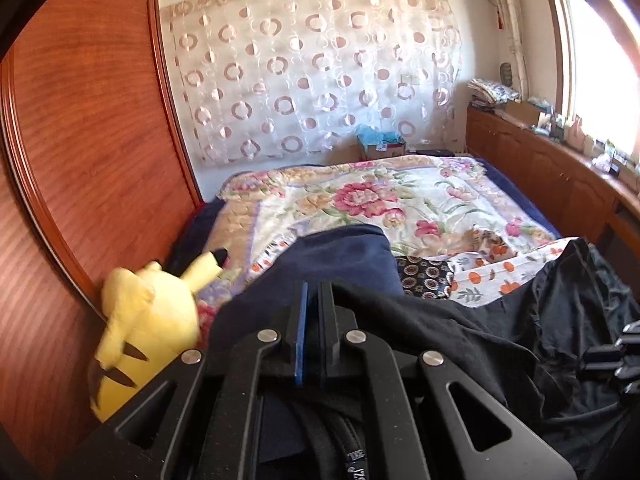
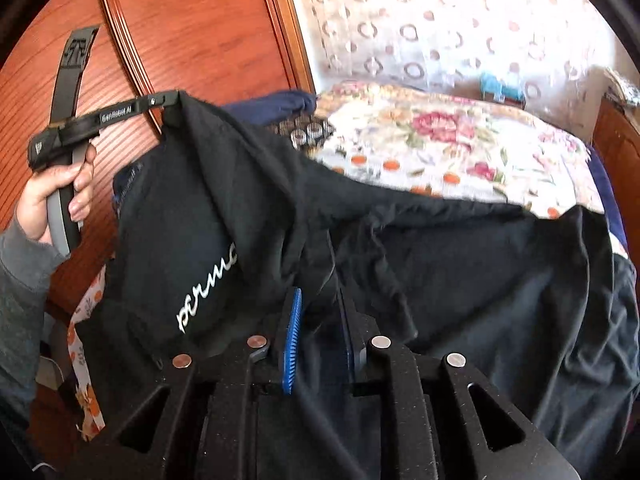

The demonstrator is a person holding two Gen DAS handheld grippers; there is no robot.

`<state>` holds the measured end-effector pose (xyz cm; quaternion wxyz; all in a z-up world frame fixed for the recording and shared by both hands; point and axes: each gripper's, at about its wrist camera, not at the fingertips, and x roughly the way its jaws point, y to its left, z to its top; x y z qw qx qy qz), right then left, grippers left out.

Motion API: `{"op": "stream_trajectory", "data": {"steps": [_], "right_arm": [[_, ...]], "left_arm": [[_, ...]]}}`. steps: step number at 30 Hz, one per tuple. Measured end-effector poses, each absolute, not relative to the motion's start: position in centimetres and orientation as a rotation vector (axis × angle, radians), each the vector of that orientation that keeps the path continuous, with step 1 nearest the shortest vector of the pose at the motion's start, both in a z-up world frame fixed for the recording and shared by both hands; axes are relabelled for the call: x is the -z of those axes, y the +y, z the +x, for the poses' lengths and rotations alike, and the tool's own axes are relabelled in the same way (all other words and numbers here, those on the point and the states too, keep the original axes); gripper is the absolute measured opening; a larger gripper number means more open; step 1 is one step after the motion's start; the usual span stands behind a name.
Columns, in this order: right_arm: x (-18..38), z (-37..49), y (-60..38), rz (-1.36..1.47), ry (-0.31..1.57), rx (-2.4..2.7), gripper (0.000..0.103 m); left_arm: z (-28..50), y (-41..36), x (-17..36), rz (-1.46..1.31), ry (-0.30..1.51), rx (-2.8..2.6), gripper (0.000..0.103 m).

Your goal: Fold small clothes

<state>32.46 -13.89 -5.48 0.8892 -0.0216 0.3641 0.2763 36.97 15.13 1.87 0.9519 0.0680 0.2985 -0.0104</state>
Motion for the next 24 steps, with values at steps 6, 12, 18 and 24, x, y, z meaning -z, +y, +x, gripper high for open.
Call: {"op": "stream_trajectory", "data": {"steps": [6,12,18,24], "right_arm": [[5.8,33.4,-12.8,0.014,0.701,-0.7,0.033],[7.9,37.6,-9.3,-0.001,0.756,-0.746,0.036],[8.7,39.3,-7.5,0.003,0.87,-0.714,0.011],[5.2,37.3,-6.6,0.077,0.84,-0.849,0.001]], "left_arm": [[36.7,15.0,-2.3,0.098,0.628,0.102,0.07],[35.3,15.0,-1.9,0.096,0.65,0.119,0.077],[33.6,15.1,-1.7,0.121,0.668,0.127,0.077],[32.4,16.2,-2.7,0.11,0.641,0.093,0.077]]}}
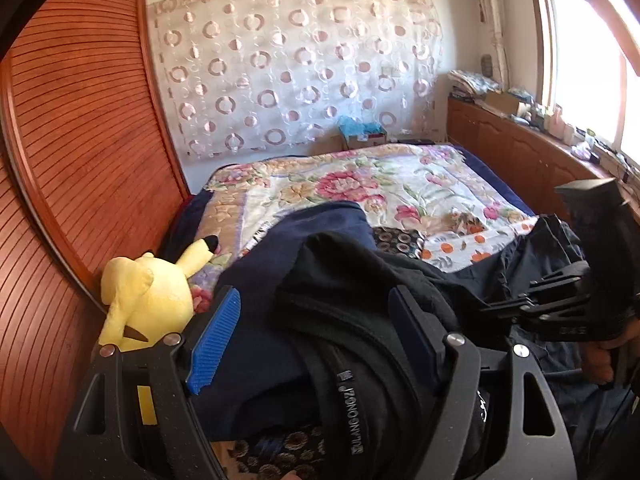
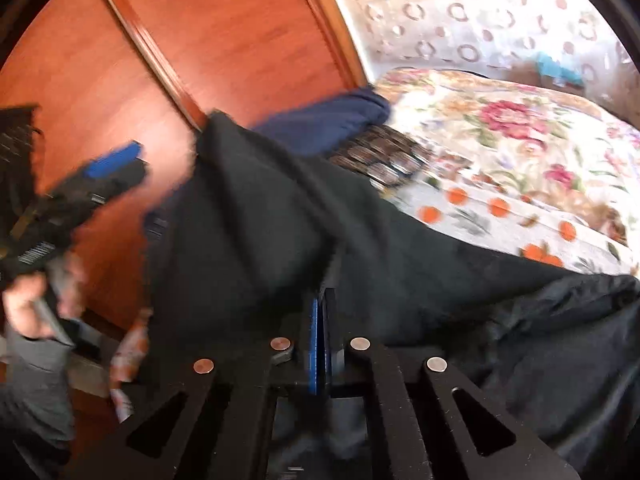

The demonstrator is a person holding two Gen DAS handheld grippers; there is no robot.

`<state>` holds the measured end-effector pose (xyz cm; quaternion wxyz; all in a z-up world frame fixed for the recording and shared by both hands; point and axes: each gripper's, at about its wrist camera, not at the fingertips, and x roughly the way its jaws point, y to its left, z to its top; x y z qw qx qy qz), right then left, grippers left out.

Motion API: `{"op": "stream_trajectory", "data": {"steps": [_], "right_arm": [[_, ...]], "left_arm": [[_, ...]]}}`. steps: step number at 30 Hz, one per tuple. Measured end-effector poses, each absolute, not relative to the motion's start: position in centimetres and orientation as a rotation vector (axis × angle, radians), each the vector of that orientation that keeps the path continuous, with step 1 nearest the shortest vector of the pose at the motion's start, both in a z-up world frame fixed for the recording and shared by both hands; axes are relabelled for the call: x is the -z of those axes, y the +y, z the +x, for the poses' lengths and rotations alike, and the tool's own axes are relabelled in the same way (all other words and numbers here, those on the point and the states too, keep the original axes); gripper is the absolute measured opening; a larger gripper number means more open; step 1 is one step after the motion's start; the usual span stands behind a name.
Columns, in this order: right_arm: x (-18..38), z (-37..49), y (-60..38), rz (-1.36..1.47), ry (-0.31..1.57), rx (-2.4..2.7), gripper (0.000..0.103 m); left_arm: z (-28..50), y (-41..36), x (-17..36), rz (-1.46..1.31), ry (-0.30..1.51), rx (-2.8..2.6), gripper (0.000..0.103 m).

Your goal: Fold small clothes

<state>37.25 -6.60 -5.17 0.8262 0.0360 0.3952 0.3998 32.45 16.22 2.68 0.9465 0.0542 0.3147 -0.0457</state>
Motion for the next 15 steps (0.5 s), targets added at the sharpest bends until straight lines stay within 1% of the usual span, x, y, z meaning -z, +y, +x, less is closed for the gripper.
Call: {"op": "stream_trajectory", "data": {"steps": [3,5,7,9,12,13,15], "right_arm": [[3.5,35.9,-5.2,0.089,0.82,-0.933,0.001],[3.3,35.2,-4.0,0.081,0.819,-0.962,0.001],[3.7,34.4,-2.9,0.044,0.82,-0.971,0.001],[5.1,34.2,-2.1,0.045,0.878,-0.995,0.002],[7.0,34.1,-1.7,0.04,1.004,-1.021,0.009],[7.3,34.0,-1.9,0.042,1.007,-1.03,0.011],[7.0,33.7,-2.7,0.047,0.971,-1.033,0.012]], "left_arm": [[31.6,17.4,-3.4,0.087,0.618,0.067,0.077],[31.0,18.1,-3.7,0.077,0.608,0.051,0.077],[30.5,18.8,-3.9,0.07,0.606,0.032,0.077],[30.0,19.4,-3.9,0.064,0.607,0.022,0.077],[29.6,19.6,-3.8,0.064,0.609,0.02,0.077],[29.6,19.5,-3.7,0.064,0.611,0.023,0.077],[29.7,19.0,-3.4,0.067,0.615,0.033,0.077]]}}
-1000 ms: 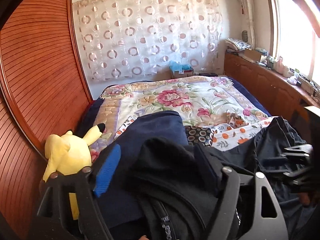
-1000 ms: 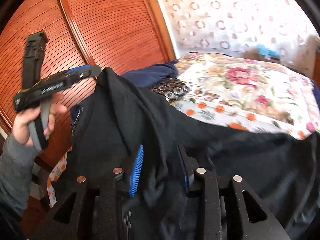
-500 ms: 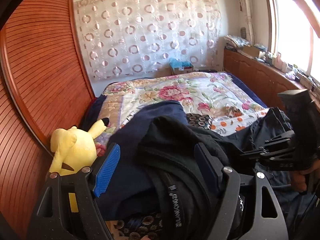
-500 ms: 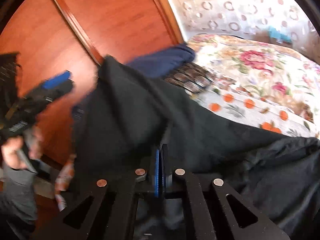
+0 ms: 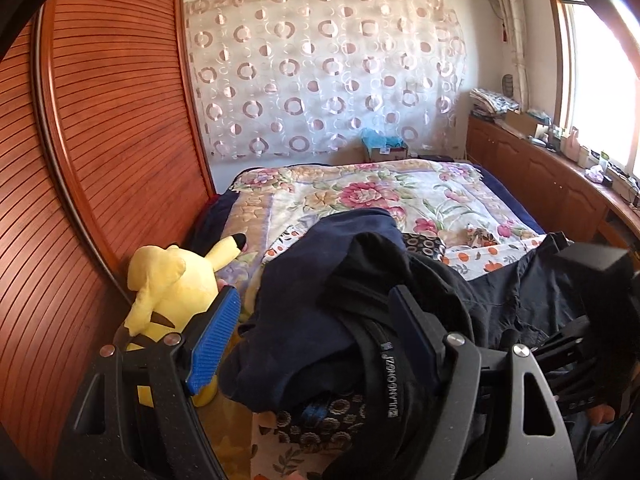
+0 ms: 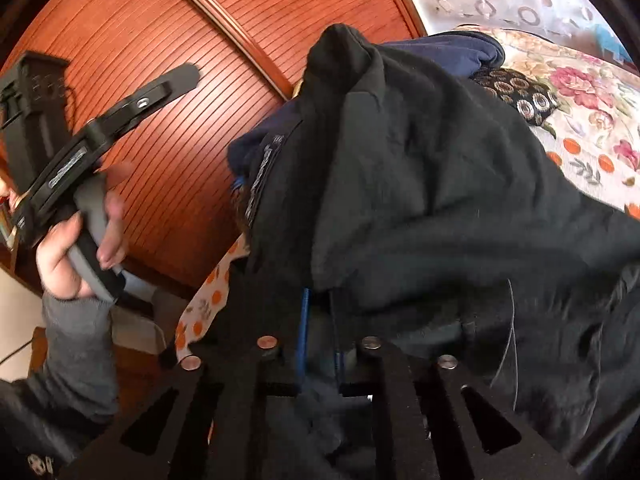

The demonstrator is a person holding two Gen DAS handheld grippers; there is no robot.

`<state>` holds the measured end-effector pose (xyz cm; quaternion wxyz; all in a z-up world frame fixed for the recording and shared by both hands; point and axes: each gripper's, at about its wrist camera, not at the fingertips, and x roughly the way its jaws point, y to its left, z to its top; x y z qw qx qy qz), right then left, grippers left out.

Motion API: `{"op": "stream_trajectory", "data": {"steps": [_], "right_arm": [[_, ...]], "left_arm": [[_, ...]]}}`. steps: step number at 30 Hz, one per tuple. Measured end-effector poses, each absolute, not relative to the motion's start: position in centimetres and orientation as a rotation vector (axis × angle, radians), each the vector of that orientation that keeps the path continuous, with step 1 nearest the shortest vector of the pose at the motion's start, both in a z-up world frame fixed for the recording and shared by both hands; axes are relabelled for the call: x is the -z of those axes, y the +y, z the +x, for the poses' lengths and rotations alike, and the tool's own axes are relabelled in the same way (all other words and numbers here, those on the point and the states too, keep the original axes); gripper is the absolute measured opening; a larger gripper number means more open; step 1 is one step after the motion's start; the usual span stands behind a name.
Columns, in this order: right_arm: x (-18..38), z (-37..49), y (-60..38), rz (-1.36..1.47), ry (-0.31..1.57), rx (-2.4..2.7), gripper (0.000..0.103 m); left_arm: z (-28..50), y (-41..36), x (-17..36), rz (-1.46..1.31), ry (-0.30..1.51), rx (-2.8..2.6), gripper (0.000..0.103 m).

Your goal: Fold small clothes

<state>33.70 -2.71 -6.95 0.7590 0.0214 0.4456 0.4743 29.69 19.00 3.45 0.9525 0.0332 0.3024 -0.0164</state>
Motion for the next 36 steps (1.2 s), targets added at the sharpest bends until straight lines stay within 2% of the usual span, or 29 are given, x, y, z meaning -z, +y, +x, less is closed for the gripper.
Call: {"op": "stream_trajectory", "data": {"steps": [7,14,17,22,25,27,28,29,30,33,36], "right_arm": [[3.5,34.0,-9.7,0.019,0.751,-0.79,0.014],[4.7,36.3,-14.0,0.049,0.755,-0.612,0.015],[6.8,38.4,-13.9,0.123,0.841,-0.593,0.015],[8.6,42.2,-12.2,0.198,0.938,-0.606,0.022],[9.0,44.0,-11.1,0.199,0.949,-0.596,0.022],[8.9,45.0,-10.6,0.217,0.946,-0.588,0.022],[9.3,45.5,-11.0,0.225,0.948,-0.585,0.021],[9.4,45.7,-11.1,0.232,0.946,-0.577,0.013],[9.2,46.1,-11.2,0.233,0.934,-0.562,0.005],[8.0,44.4,-13.3,0.276,0.791,-0.525,0.005],[7.7,43.7,-12.7,0.217,0.778,-0.47,0.005]], "left_arm": [[30.0,14.6,-2.6,0.065,0.621,0.137,0.077],[30.4,9.8,0.0,0.071,0.689,0.238,0.077],[29.9,8.5,1.5,0.052,0.727,0.284,0.062],[29.5,7.2,3.7,0.086,0.78,0.275,0.054],[29.5,7.3,4.2,0.114,0.786,0.252,0.039],[29.5,7.5,4.2,0.126,0.779,0.237,0.02],[29.5,7.7,4.1,0.131,0.781,0.233,0.016],[29.4,8.0,4.0,0.132,0.78,0.235,0.009],[29.2,8.2,3.8,0.137,0.772,0.234,0.006],[28.7,8.7,3.0,0.154,0.725,0.193,0.005],[28.3,10.2,2.2,0.118,0.705,0.152,0.005]]}}
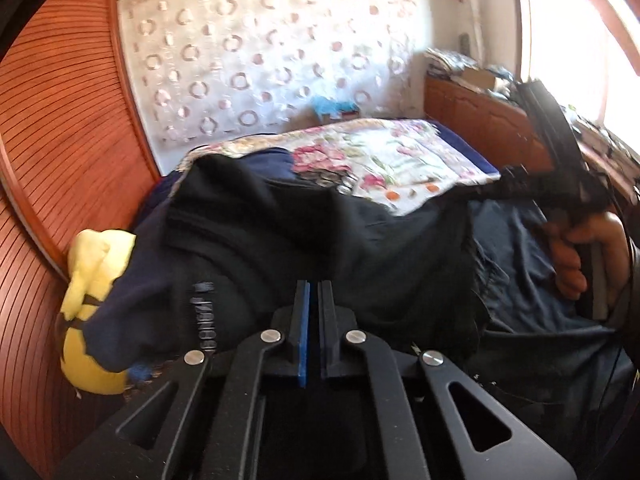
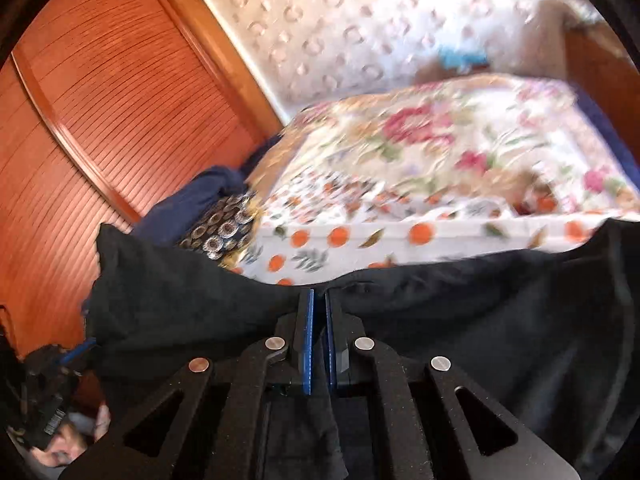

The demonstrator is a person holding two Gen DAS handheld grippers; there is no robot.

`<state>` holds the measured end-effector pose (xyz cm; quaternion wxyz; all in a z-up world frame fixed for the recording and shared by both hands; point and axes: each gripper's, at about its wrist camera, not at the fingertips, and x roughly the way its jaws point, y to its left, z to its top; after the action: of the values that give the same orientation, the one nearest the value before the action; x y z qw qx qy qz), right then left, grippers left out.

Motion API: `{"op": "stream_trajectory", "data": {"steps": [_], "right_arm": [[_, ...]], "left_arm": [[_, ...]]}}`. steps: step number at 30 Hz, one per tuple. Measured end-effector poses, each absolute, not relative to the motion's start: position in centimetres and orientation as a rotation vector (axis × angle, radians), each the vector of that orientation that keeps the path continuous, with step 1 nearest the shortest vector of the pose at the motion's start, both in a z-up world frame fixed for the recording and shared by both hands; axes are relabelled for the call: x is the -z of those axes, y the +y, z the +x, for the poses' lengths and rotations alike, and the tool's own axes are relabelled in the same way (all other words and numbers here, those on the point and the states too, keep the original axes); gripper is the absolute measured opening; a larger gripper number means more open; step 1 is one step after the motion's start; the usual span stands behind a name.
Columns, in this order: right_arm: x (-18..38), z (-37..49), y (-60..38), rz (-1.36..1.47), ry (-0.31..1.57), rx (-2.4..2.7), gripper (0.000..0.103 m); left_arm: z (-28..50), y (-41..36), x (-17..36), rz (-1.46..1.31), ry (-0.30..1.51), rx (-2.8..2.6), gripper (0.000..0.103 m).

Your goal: Fold small clothes

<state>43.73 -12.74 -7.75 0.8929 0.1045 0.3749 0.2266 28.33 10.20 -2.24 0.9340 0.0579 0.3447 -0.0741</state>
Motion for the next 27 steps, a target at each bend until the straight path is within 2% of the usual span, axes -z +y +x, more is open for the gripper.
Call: {"op": "stream_trajectory", "data": {"steps": [3,6,7,8,9,11,12,24,26,27], "right_arm": [[8.6,43.4,-11.5,0.146,0.822,-0.47,0.009],[8.2,42.3,-10.9,0.088,0.795,-0.452,0.027],[7.9,41.6,-10.6,0.074,0.766,-0.454,0.029],[7.5,40.8,-10.3,0.07,0.74,-0.466,0.03],[7.1,40.2,-9.8,0.076,0.723,-0.497,0.03],[6.8,39.3,-8.6,0.094,0.718,-0.583,0.03],[6.8,39.0,-7.8,0.096,0.727,-0.63,0.03],[10.6,40.5,-4.3,0.059,0.845,-0.762,0.03],[11.0,41.0,-4.2,0.081,0.855,-0.772,0.015],[10.5,40.8,-4.3,0.079,0.849,-0.77,0.011]], "left_arm": [[27.9,11.5,1.7,0.067,0.688,0.158,0.005],[27.6,12.0,1.2,0.056,0.676,0.166,0.006],[27.5,12.2,1.1,0.062,0.681,0.168,0.01],[27.3,12.3,1.0,0.063,0.684,0.168,0.028],[27.1,12.7,0.9,0.053,0.68,0.17,0.054],[26.8,13.3,0.6,0.022,0.656,0.181,0.074],[26.7,13.5,0.5,0.007,0.654,0.185,0.078],[24.6,15.1,0.4,-0.007,0.664,0.164,0.078],[24.4,15.2,0.5,-0.012,0.665,0.168,0.078],[24.3,15.2,0.6,-0.012,0.664,0.171,0.078]]}}
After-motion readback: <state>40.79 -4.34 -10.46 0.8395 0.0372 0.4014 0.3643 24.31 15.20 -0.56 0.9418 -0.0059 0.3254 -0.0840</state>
